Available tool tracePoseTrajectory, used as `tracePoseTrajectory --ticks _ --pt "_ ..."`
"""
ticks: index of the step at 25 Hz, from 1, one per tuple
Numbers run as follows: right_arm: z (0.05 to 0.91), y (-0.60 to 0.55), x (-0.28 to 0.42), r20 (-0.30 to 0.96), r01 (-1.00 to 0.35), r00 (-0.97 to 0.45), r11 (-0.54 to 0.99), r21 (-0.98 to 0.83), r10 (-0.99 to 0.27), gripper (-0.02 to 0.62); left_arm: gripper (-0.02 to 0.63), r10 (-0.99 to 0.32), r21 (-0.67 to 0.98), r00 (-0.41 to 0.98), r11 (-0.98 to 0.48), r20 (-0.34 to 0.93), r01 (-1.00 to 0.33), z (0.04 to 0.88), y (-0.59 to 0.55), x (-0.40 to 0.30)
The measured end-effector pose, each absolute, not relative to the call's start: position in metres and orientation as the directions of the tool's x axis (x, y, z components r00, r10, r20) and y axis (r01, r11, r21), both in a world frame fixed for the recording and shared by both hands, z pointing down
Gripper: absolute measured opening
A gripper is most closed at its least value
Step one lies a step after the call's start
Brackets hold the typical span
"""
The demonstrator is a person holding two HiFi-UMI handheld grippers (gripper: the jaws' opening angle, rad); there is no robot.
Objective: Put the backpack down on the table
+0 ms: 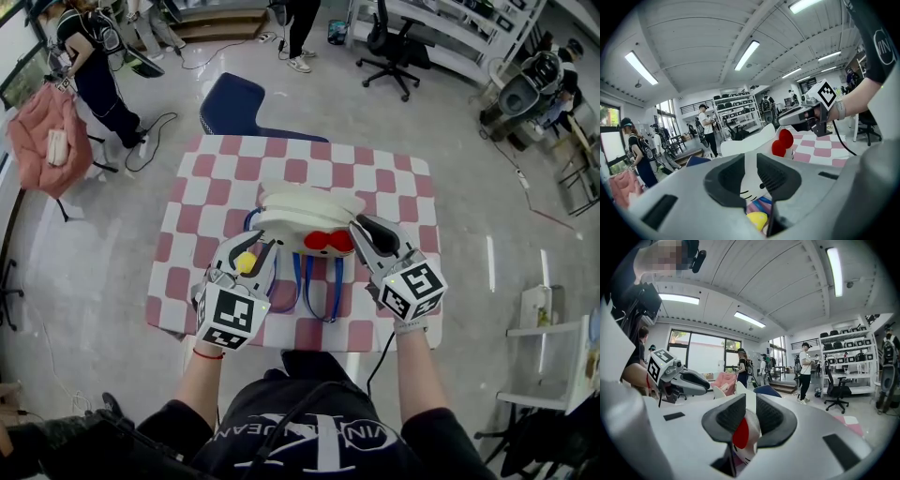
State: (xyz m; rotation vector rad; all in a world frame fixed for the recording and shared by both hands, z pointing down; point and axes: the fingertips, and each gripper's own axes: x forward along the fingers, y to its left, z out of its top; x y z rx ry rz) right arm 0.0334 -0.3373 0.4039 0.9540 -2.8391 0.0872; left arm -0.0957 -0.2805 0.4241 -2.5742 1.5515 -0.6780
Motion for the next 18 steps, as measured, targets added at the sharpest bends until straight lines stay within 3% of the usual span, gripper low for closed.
tracePoseTrajectory --ticks 7,11,18 --pt "0.397 -0.323 0.025 0.152 -0.578 -0.806 0.816 0.012 -0.573 0.013 0.064 -0.861 -0.273 0.404 -0.487 0.309 -0.830 0.415 -0.273 -0.090" --pt "0.408 -0.311 0.019 0.196 -0.563 -0.807 0.826 0.029 -0.557 0.003 0.012 -0.862 -0.248 0.402 -0.481 0.309 -0.841 0.420 -0.267 -0.086" --pt "0.412 -0.287 0.009 0.206 -0.547 -0.818 0.837 0.010 -0.537 0.002 0.006 -0.858 -0.166 0.403 -0.469 0.318 -0.868 0.426 -0.253 -0.083"
